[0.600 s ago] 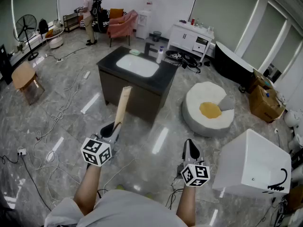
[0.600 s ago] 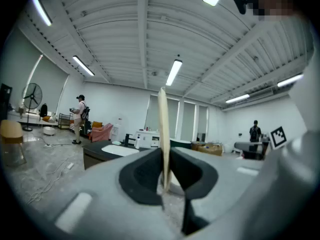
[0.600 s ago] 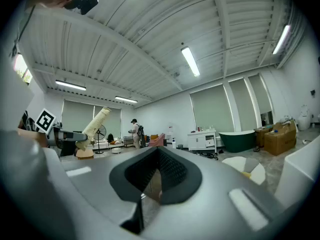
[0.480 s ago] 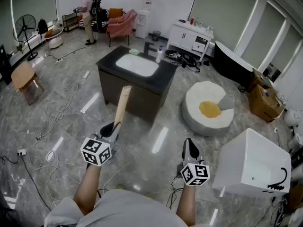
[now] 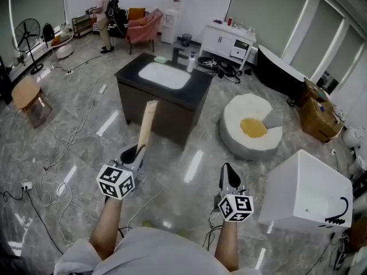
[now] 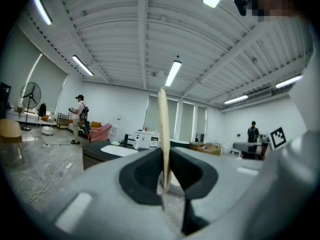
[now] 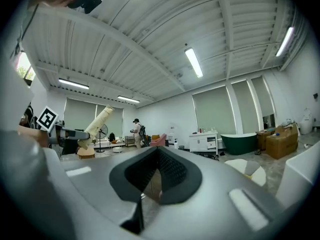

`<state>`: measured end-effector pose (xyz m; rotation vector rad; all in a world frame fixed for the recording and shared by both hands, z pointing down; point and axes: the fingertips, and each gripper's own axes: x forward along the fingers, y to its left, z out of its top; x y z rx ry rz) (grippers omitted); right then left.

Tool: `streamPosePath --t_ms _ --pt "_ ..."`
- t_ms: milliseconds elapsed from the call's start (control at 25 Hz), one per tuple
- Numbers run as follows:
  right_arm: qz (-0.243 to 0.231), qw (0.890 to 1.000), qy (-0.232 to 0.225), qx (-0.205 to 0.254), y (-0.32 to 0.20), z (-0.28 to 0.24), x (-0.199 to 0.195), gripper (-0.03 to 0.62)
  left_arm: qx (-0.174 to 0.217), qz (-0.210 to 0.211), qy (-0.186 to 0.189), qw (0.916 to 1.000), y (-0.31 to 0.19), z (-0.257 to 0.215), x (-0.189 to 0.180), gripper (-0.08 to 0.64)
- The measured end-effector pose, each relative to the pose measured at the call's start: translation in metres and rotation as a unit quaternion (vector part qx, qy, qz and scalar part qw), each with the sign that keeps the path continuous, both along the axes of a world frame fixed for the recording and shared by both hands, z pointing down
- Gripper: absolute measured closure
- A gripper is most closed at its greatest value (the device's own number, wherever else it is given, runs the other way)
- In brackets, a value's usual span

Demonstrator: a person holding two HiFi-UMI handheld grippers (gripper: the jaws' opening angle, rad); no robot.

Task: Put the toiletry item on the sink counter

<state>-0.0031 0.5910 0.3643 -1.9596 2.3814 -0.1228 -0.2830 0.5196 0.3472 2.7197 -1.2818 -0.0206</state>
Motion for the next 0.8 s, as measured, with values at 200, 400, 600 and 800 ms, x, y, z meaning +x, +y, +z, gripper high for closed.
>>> streamPosePath --t_ms 200,400,600,800 --pt "0.002 1.000 0.006 -0.003 0.001 0.001 -0.010 0.589 -0.003 0.005 0.002 1.0000 0.002 0.003 -0.007 0.511" --pt "0.009 1.000 0.013 -0.003 -0.001 0.001 -0.030 0.589 -0.008 0.014 0.006 0.9998 -0.002 0.007 -0.024 0.511" --pt "0.021 1.000 0.022 -0.006 -0.001 0.009 -0.052 0.589 -0.011 0.029 0.008 0.9995 -0.008 0.016 -0.042 0.511" --pt "0.033 0.999 0.020 -0.016 -0.003 0.020 -0.071 0.589 -0.018 0.044 0.011 0.9988 -0.019 0.024 -0.056 0.511"
